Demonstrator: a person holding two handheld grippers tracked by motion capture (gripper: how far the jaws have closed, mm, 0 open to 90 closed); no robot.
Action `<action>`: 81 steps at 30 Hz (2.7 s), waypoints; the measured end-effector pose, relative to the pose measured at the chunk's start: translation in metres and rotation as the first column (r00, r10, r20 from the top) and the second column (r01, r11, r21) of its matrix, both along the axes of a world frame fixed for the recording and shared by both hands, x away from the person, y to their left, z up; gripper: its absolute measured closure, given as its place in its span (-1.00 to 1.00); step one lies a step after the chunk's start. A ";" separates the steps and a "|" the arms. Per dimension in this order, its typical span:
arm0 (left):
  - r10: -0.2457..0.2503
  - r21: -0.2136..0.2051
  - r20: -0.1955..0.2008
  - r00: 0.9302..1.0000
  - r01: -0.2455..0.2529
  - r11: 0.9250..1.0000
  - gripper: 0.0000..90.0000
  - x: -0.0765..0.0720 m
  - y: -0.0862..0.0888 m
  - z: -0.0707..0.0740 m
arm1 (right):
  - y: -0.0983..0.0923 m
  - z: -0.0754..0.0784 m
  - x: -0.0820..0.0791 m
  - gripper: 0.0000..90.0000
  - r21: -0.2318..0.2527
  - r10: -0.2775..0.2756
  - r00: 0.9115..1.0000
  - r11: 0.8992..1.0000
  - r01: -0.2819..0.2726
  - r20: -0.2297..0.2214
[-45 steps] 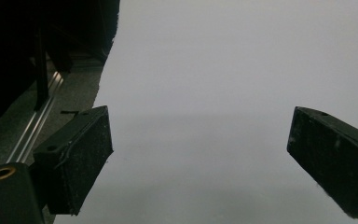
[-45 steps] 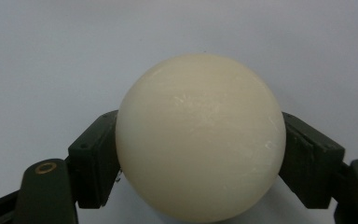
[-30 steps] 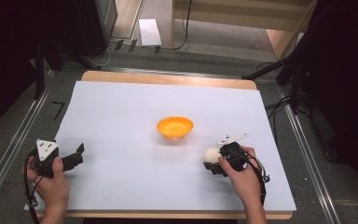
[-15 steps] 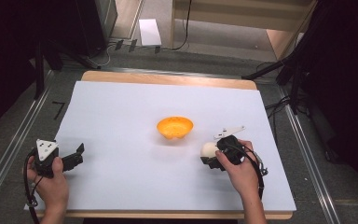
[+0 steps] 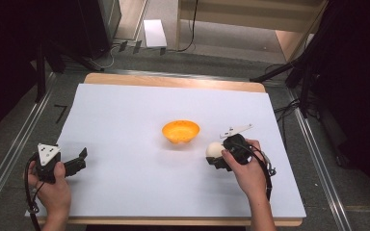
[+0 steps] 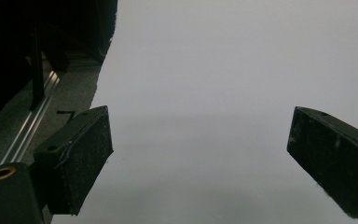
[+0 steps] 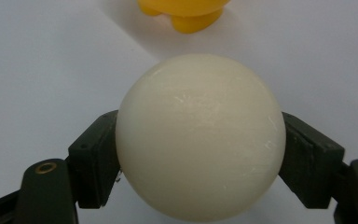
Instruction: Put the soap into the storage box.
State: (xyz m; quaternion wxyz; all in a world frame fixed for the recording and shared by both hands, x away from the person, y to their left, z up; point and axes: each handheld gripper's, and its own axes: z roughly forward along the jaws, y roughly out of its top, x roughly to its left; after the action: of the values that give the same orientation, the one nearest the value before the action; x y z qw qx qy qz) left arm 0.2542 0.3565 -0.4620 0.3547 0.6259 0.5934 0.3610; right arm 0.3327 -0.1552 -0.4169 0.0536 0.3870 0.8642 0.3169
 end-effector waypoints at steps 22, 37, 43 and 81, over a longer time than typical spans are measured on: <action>0.001 0.004 -0.027 1.000 -0.001 1.000 -0.85 0.003 -0.001 -0.001 | 0.005 0.012 0.010 -0.48 0.024 -0.008 1.000 1.000 0.008 0.003; 0.004 0.008 -0.012 1.000 -0.004 1.000 -0.69 0.002 -0.001 0.000 | 0.019 0.025 0.020 -0.48 0.008 0.011 1.000 1.000 -0.011 0.007; 0.013 0.014 -0.012 1.000 -0.012 1.000 -0.71 0.002 -0.001 0.000 | 0.016 0.028 0.023 -0.48 0.008 0.004 1.000 1.000 -0.004 0.012; 0.016 0.045 -0.021 1.000 -0.015 0.999 -1.00 0.002 -0.005 -0.001 | 0.053 0.037 0.051 -0.48 0.070 0.025 1.000 0.997 -0.026 0.016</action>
State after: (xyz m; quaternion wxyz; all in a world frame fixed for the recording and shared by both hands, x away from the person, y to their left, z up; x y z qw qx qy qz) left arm 0.2567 0.3519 -0.4627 0.3315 0.6330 0.5936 0.3703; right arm 0.3840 -0.1026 -0.3801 0.0423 0.3751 0.8570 0.3509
